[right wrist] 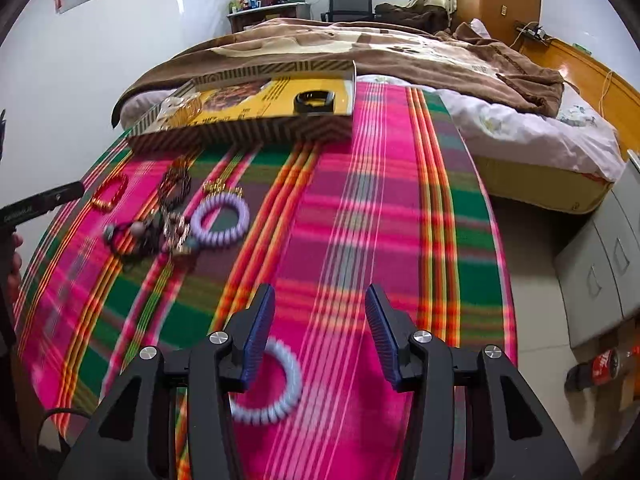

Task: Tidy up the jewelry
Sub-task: 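Reach the right tool to the light blue coil hair tie and grasp it, then grasp the red bead bracelet with the left tool while the right tool holds the coil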

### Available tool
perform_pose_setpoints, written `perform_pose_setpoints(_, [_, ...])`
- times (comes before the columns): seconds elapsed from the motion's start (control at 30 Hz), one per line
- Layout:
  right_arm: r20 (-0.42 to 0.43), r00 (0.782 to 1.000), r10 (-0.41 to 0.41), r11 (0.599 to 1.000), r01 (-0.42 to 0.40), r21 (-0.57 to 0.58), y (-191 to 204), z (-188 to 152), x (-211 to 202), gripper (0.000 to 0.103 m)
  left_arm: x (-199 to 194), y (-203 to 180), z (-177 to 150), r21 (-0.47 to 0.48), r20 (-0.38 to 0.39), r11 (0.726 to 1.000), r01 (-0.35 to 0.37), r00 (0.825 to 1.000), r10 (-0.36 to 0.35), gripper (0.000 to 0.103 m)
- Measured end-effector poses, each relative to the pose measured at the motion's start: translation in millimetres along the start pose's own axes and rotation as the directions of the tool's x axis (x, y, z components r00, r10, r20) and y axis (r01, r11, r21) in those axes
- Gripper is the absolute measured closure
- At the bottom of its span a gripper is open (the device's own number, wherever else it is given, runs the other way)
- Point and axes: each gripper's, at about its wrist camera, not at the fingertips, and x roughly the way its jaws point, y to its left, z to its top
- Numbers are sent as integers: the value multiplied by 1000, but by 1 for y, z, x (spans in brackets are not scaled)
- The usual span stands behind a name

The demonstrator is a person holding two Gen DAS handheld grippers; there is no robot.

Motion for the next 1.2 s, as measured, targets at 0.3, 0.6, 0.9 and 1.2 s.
perform_pose_setpoints(0.3, [-25,1000,-10,998,9,-65,10,-24,-3,53,-4,3,-10,-11,-8,1000,5,1000,-5,24])
perform_pose_setpoints(0.6, [-22,999,-31,998,29,-60,16,-32,2,53,-5,13,-16,-24,-15,1000,-5,1000,4,24])
perform_pose_setpoints(0.9, [-18,1000,-16,999,15,-50,23,-30,0,93,0,23,-18,-34,-29,999,-4,1000,3,24])
perform_pose_setpoints(1.2, [63,998,18,999,-21,34,12,-16,-15,94,14,30,-12,-37,-54,999,-2,999,0,24])
